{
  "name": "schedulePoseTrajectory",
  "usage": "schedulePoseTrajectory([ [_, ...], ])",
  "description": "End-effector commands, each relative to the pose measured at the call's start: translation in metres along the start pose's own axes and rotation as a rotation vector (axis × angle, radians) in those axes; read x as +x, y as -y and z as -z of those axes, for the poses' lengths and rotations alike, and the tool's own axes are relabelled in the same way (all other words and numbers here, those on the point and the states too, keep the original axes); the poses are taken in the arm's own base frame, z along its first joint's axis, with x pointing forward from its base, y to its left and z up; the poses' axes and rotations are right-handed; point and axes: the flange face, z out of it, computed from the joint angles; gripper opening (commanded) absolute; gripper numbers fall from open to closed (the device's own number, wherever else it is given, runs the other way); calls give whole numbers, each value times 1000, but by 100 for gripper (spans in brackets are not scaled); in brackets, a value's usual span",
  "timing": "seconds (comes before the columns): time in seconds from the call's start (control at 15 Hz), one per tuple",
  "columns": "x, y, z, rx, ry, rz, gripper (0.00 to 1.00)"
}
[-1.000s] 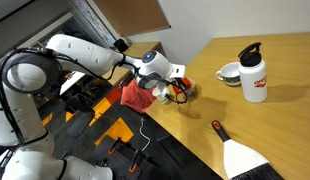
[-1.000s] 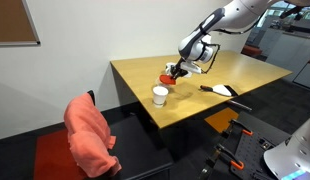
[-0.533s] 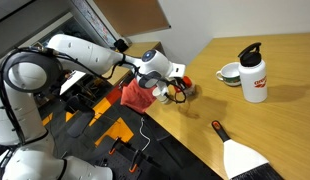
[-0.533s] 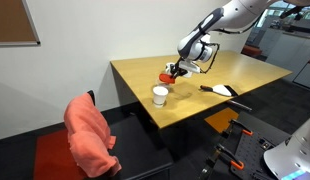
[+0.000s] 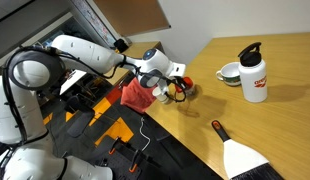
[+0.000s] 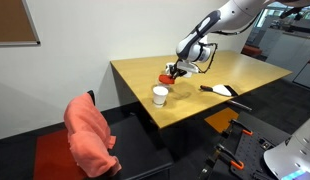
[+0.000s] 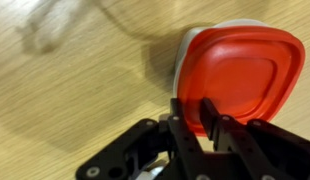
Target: Move the candies from the white cup to the bowl and close it
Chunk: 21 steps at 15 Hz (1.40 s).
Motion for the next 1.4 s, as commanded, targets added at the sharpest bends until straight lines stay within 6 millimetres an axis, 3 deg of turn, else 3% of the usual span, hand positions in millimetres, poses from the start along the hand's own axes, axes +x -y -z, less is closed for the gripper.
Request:
schedulePoseTrajectory([
  [0.0, 6, 9, -3, -8, 10, -15, 6],
  [1.0, 7, 18, -11, -49, 48, 3, 6],
  [1.07, 7, 19, -10, -51, 46, 7, 50],
  [1.13, 6, 20, -9, -49, 45, 12, 51],
  [1.33, 3, 24, -1, -36, 34, 24, 71],
])
